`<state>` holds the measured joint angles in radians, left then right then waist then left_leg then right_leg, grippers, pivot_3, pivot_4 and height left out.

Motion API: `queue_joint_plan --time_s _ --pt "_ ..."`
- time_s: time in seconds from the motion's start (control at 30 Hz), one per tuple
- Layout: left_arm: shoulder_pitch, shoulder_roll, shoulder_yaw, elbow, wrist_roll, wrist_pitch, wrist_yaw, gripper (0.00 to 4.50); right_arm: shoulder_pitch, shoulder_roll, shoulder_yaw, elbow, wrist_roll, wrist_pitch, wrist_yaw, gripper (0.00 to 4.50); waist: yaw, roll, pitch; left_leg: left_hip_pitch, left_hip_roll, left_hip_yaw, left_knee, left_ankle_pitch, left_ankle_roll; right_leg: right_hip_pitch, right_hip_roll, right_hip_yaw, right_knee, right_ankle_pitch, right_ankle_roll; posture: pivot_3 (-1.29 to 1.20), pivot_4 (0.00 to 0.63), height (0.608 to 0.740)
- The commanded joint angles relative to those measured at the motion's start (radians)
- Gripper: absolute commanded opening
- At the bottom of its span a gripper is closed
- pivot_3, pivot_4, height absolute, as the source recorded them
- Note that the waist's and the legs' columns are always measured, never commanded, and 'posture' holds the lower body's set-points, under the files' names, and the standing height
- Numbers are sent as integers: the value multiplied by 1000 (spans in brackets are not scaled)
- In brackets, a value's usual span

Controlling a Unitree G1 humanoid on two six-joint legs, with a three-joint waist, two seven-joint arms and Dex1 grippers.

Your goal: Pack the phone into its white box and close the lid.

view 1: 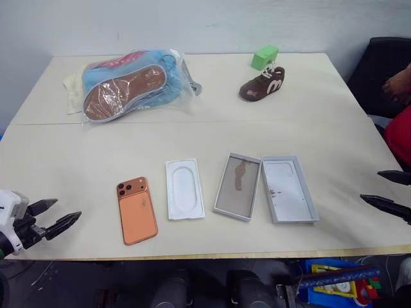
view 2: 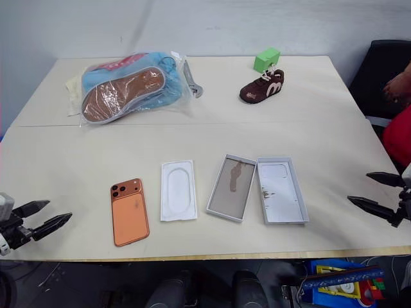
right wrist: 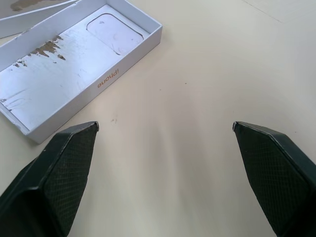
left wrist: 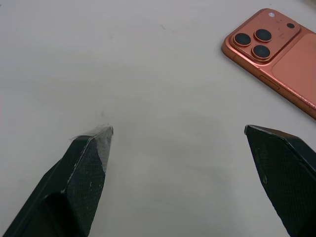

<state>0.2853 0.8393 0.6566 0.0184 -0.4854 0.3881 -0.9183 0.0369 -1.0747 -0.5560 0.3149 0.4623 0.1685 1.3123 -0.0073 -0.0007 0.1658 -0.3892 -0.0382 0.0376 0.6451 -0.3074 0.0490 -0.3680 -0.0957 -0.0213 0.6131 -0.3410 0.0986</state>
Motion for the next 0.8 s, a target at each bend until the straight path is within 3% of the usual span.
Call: queue_joint_plan --time_s 0.03,0.57,0.8 --pt "-4 -2 17 -30 -13 0 3 4500 -17 -1 -12 42 1 -41 26 4475 0 0 0 0 0 0 0 0 0 0 0 0 0 0 0 0 150 740" --pt "16 -7 -3 -71 0 52 22 4500 -27 14 11 83 -18 -99 23 4475 -21 1 0 0 0 0 0 0 0 0 0 0 0 0 0 0 150 740" --pt "-9 7 -12 -122 -50 156 12 4500 -13 26 8 -8 2 -75 10 4475 -21 1 1 0 0 0 0 1 1 0 0 0 0 0 0 0 150 740"
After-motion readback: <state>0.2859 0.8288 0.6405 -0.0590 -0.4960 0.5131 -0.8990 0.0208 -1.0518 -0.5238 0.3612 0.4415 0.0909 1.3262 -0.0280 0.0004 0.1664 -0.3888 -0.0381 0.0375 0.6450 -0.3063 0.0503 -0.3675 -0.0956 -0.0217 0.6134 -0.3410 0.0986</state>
